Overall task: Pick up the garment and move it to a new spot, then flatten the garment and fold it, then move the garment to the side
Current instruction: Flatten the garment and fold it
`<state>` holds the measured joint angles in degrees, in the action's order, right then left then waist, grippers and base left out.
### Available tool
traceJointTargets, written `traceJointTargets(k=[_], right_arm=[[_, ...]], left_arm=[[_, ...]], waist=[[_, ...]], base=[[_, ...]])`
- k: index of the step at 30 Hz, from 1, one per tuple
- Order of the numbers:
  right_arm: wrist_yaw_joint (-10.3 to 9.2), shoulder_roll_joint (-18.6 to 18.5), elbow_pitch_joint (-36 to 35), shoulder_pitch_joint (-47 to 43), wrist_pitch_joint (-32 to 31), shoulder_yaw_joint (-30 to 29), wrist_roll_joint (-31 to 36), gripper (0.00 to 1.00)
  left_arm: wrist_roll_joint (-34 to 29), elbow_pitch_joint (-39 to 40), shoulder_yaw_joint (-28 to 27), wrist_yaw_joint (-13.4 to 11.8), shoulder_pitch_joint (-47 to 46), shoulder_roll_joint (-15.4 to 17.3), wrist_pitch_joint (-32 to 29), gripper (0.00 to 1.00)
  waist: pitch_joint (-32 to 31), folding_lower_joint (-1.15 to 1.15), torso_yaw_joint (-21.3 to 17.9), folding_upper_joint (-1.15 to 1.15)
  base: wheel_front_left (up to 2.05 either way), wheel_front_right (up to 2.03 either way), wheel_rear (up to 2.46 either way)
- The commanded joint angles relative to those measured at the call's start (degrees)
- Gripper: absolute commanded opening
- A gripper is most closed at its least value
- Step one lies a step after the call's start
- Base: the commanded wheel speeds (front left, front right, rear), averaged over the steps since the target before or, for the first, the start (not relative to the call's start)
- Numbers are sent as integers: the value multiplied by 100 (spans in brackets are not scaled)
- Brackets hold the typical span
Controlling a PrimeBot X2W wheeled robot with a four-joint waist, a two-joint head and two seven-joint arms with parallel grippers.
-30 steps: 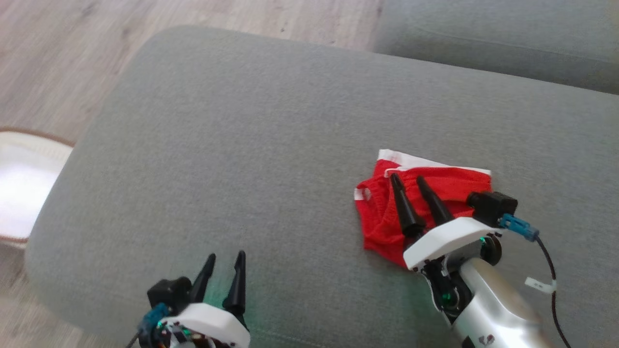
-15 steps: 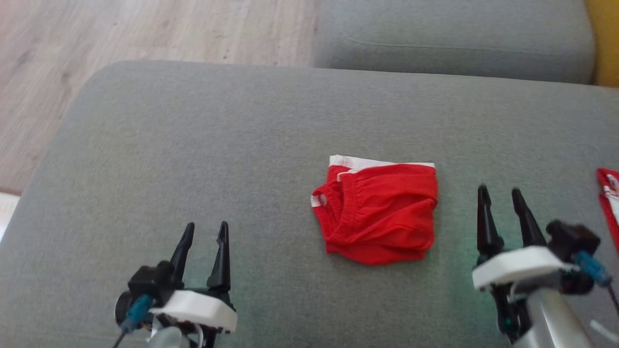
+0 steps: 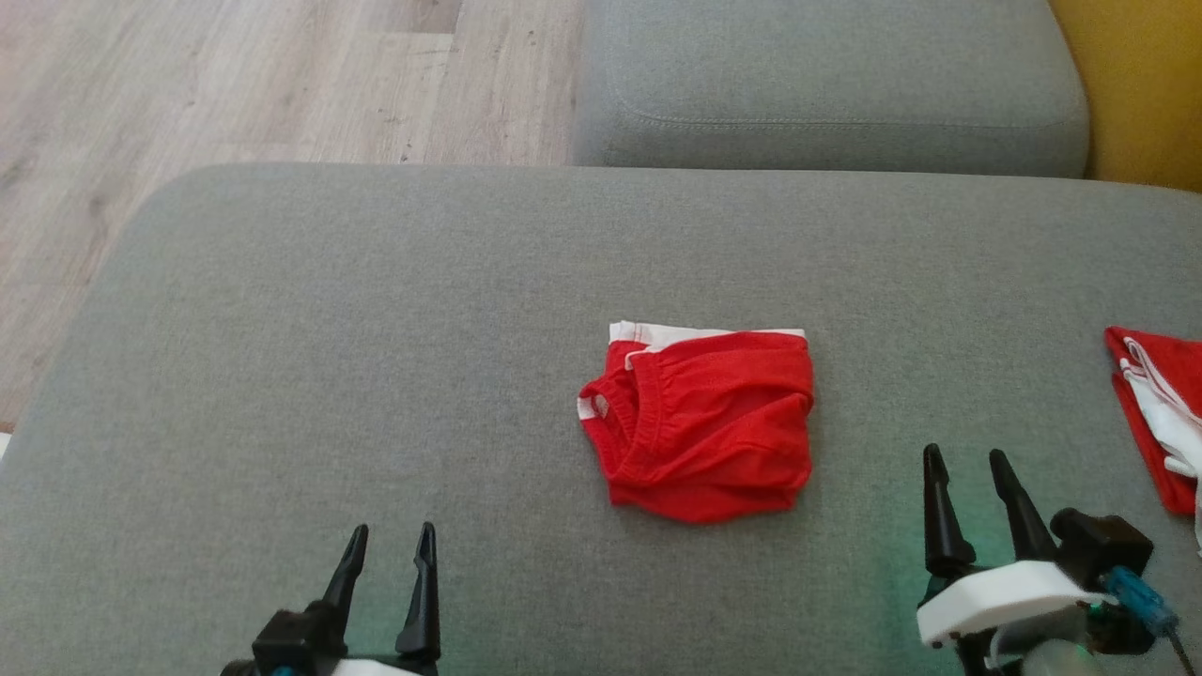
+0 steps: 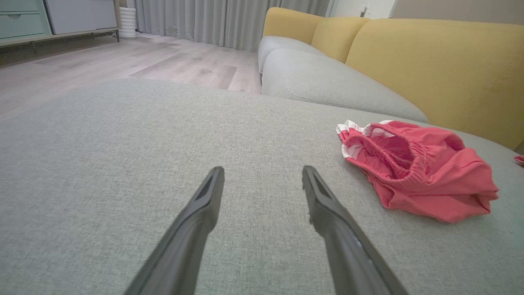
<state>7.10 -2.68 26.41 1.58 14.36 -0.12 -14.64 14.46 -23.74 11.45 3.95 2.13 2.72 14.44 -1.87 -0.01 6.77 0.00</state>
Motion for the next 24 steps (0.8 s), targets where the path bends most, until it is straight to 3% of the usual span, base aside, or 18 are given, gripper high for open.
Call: traceJointTargets(k=[1, 6, 13, 24], right_arm=[[39, -21, -229, 193, 63, 177, -32, 100], [39, -21, -121, 225, 63, 465, 56, 100], [39, -21, 726, 556, 63, 1291, 469, 100], [39, -21, 1280, 957, 63, 1251, 676, 100]], left_arm=[[-26, 207, -196, -47, -177, 16, 56, 100], [12, 207, -135, -23, -247, 16, 56, 100], [231, 60, 18, 50, -271, 16, 56, 100], [298, 32, 12, 119, -344, 16, 56, 100]], waist=[[-8, 1, -8, 0], [29, 1, 47, 0], [148, 1, 275, 0], [317, 1, 541, 0]], base=[[0, 0, 0], [0, 0, 0], [0, 0, 0], [0, 0, 0]])
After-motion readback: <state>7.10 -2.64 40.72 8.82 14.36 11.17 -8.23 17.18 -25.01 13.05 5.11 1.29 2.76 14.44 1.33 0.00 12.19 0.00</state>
